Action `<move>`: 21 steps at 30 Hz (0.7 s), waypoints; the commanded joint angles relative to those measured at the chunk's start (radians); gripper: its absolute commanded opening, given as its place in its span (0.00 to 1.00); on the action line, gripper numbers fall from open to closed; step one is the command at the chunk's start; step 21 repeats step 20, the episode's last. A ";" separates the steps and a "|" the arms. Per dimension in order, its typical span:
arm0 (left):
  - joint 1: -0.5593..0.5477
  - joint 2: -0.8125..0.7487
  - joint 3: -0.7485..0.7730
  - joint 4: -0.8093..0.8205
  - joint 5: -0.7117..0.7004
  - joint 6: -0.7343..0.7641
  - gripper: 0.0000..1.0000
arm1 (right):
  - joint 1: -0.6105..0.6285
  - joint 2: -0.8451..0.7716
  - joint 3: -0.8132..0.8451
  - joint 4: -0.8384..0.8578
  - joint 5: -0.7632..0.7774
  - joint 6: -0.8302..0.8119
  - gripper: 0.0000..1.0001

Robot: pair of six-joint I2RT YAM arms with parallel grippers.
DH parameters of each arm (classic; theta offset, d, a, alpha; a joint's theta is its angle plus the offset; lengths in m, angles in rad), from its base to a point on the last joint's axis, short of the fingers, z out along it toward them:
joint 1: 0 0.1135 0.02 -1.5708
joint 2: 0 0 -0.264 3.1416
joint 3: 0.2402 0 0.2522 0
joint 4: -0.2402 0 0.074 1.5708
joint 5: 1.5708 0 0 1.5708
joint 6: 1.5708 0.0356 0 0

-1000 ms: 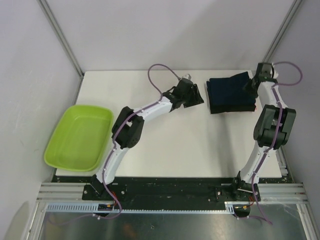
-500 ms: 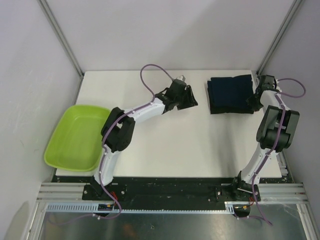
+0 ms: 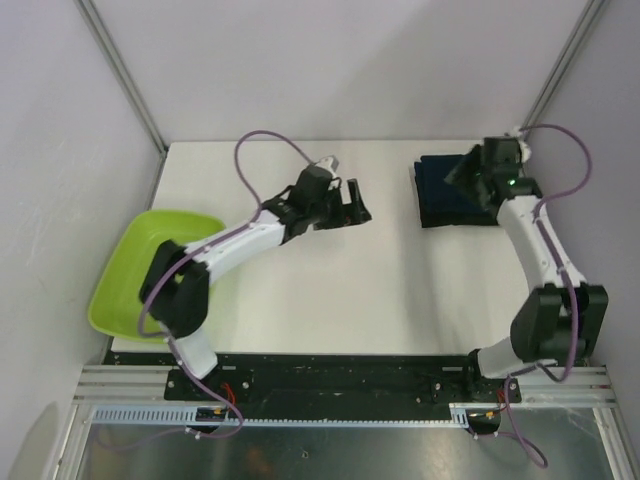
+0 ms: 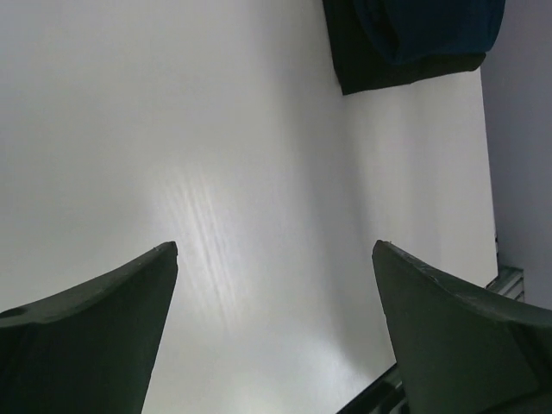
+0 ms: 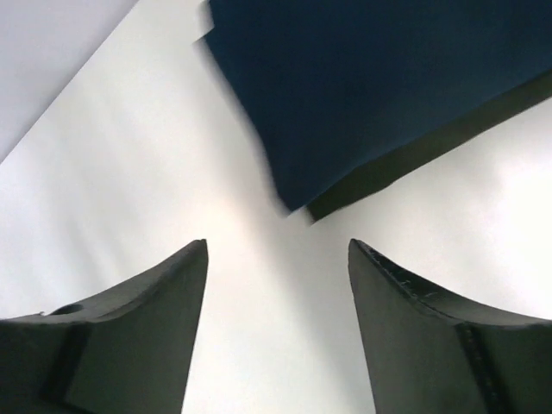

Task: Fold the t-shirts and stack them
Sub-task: Put the neatly folded tshirt into the corner of the board with both arms

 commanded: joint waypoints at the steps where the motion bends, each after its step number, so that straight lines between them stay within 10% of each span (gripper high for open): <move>1: 0.042 -0.218 -0.122 -0.029 -0.016 0.110 0.99 | 0.213 -0.153 -0.087 0.015 -0.005 0.056 0.75; 11: 0.048 -0.567 -0.361 -0.165 -0.218 0.231 0.99 | 0.655 -0.249 -0.184 0.082 0.164 0.124 0.94; 21: 0.053 -0.650 -0.410 -0.186 -0.262 0.245 0.99 | 0.715 -0.234 -0.184 0.136 0.179 0.109 0.99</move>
